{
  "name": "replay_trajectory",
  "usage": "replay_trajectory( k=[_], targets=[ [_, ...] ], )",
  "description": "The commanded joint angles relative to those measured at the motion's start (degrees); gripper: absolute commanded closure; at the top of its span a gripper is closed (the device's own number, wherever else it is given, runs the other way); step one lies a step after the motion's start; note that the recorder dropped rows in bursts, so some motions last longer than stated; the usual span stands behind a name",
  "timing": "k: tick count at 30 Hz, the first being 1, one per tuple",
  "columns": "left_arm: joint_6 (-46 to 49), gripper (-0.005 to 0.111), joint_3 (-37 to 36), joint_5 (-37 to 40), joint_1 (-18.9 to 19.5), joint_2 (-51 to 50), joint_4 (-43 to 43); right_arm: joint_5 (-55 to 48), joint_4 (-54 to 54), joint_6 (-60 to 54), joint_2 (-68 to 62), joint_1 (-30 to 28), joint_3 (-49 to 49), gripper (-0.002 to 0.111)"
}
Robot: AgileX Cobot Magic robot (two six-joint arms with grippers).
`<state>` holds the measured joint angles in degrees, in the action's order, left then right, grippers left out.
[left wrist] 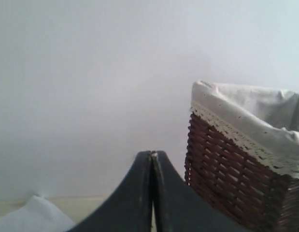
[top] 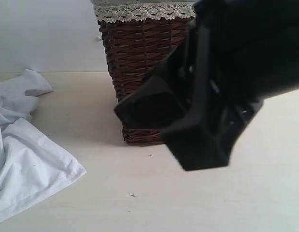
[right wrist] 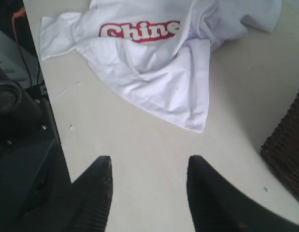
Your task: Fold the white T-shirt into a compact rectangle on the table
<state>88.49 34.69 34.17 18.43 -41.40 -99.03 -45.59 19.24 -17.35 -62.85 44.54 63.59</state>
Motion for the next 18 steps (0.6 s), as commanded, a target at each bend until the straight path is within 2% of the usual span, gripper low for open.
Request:
replay_trajectory(
  k=[1, 5, 10, 15, 18],
  targets=[
    [-4.9, 0.107, -5.6, -8.6, -0.7, 15.5, -0.9, 0.9, -0.1, -0.5, 5.4, -0.2, -0.2, 0.067],
    [-5.2, 0.107, -9.9, -11.4, -0.7, 29.0, -0.9, 1.2, -0.1, -0.5, 9.2, -0.2, -0.2, 0.074],
    [-10.4, 0.107, -12.6, -10.5, -0.7, 39.0, -0.9, 1.3, -0.1, -0.5, 13.1, -0.2, -0.2, 0.089],
    [-13.9, 0.107, -13.2, -4.5, -0.7, 41.4, -0.9, 4.2, -0.1, -1.9, 17.2, -0.2, -0.2, 0.106],
    [-13.9, 0.107, -13.2, -2.7, -0.7, 41.4, -0.4, 6.9, -0.1, -2.2, 19.6, -0.2, -0.2, 0.108]
  ],
)
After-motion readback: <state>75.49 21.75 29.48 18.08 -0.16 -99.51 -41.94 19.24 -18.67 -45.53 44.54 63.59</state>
